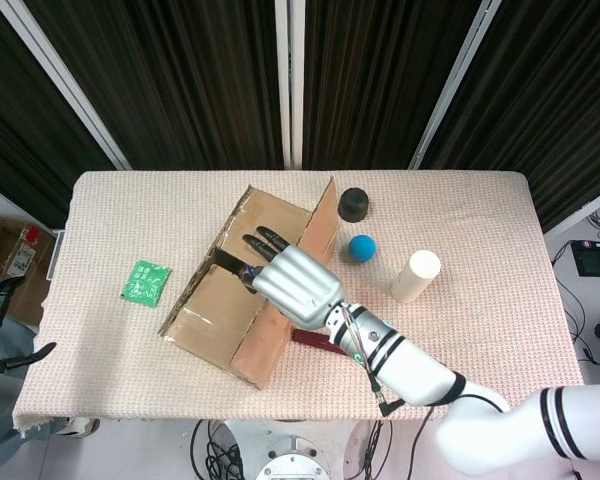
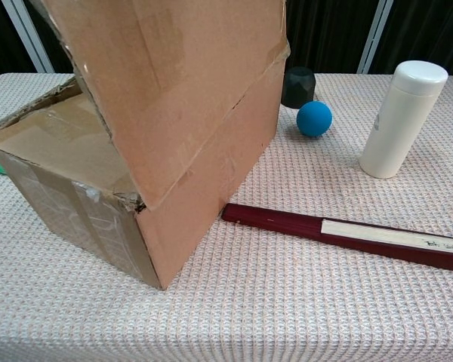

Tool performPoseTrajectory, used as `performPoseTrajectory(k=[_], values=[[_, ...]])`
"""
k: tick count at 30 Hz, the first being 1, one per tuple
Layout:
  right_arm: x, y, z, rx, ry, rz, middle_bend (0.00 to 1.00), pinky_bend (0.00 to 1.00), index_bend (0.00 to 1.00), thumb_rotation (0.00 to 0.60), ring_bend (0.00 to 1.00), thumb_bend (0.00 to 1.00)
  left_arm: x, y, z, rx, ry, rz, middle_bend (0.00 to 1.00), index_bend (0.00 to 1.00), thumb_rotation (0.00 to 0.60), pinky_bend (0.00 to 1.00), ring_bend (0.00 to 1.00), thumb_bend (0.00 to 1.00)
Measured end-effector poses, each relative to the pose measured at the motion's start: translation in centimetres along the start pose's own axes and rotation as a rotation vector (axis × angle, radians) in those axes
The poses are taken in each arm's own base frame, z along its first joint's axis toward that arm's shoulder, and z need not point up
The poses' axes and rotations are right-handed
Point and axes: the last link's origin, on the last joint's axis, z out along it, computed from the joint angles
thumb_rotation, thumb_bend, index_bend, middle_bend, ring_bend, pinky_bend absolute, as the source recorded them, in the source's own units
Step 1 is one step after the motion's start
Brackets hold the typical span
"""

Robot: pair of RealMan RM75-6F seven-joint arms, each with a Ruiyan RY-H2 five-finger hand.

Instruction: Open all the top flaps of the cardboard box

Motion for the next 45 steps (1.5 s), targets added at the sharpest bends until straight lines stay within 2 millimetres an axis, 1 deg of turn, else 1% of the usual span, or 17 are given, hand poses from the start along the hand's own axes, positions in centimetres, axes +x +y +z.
performPoseTrajectory(k=[4, 8, 15, 19, 22, 24, 25, 27, 28, 29, 32, 34, 39, 42, 45], values=[[0.4, 0.4, -1.8, 0.006, 0.003, 0.011, 0.52, 0.0, 0.46, 0.6, 0.02, 1.0, -0.1, 0.4, 0.2, -0.008, -0.004, -0.004, 0.15, 0.13, 0.478, 0.18, 0.07, 0.0], [0.5, 0.9, -3.2, 0.015, -0.006, 0.017, 0.52, 0.0, 0.49, 0.6, 0.03, 1.0, -0.2, 0.5, 0.2, -0.006, -0.013, -0.003, 0.15, 0.13, 0.48, 0.18, 0.07, 0.0], [-0.8, 2.5, -5.6, 0.021, -0.064, 0.028, 0.51, 0.0, 0.5, 0.6, 0.03, 1.0, 0.1, 0.6, 0.2, -0.005, -0.008, -0.003, 0.15, 0.13, 0.479, 0.18, 0.07, 0.0], [-1.9, 3.4, -7.3, 0.024, -0.104, 0.025, 0.48, 0.0, 0.5, 0.6, 0.03, 1.0, 0.4, 0.7, 0.3, -0.008, -0.002, -0.001, 0.15, 0.13, 0.482, 0.18, 0.07, 0.0], [-2.8, 4.0, -8.7, 0.025, -0.129, 0.016, 0.47, 0.0, 0.49, 0.6, 0.02, 1.0, 0.7, 0.7, 0.5, -0.007, 0.012, -0.003, 0.15, 0.13, 0.48, 0.18, 0.07, 0.0], [-3.3, 4.3, -9.5, 0.026, -0.135, 0.014, 0.46, 0.0, 0.46, 0.6, 0.02, 1.0, 0.9, 0.8, 0.6, -0.006, 0.019, -0.004, 0.15, 0.13, 0.478, 0.18, 0.07, 0.0], [-3.6, 4.5, -10.1, 0.022, -0.137, 0.014, 0.43, 0.0, 0.4, 0.6, 0.02, 1.0, 0.9, 0.8, 0.6, -0.006, 0.02, -0.006, 0.15, 0.13, 0.479, 0.18, 0.07, 0.0], [-4.0, 4.9, -10.9, 0.008, -0.137, 0.017, 0.36, 0.0, 0.29, 0.6, 0.01, 1.0, 1.0, 0.9, 0.7, -0.008, 0.023, -0.008, 0.15, 0.13, 0.478, 0.18, 0.07, 0.0], [-4.1, 5.2, -11.4, -0.006, -0.134, 0.02, 0.3, 0.0, 0.22, 0.6, 0.0, 1.0, 1.0, 1.0, 0.7, -0.009, 0.022, -0.008, 0.15, 0.13, 0.478, 0.18, 0.07, 0.0], [-4.2, 5.3, -11.6, -0.014, -0.129, 0.021, 0.24, 0.0, 0.19, 0.6, 0.0, 1.0, 0.9, 1.1, 0.7, -0.011, 0.02, -0.009, 0.15, 0.13, 0.478, 0.18, 0.07, 0.0], [-4.4, 5.4, -11.4, -0.024, -0.122, 0.015, 0.14, 0.0, 0.13, 0.6, 0.0, 1.0, 0.6, 1.2, 0.7, -0.014, 0.012, -0.01, 0.15, 0.13, 0.48, 0.18, 0.07, 0.0], [-4.7, 5.3, -10.8, -0.014, -0.112, 0.003, 0.11, 0.0, 0.11, 0.6, 0.0, 1.0, 0.4, 1.4, 0.8, -0.017, 0.008, -0.012, 0.15, 0.13, 0.48, 0.18, 0.07, 0.0], [-5.8, 4.9, -8.6, 0.027, -0.081, -0.099, 0.1, 0.0, 0.1, 0.6, 0.0, 1.0, 0.1, 1.6, 0.9, -0.025, 0.003, -0.015, 0.15, 0.13, 0.48, 0.18, 0.07, 0.0], [-6.9, 4.3, -6.4, 0.048, -0.073, -0.156, 0.12, 0.0, 0.09, 0.6, 0.0, 1.0, 0.0, 1.5, 0.9, -0.024, -0.003, -0.016, 0.15, 0.13, 0.479, 0.18, 0.07, 0.0], [-8.1, 3.6, -4.0, 0.046, -0.083, -0.166, 0.12, 0.0, 0.07, 0.6, 0.0, 1.0, -0.1, 1.2, 0.8, -0.019, -0.007, -0.014, 0.15, 0.13, 0.479, 0.18, 0.07, 0.0]])
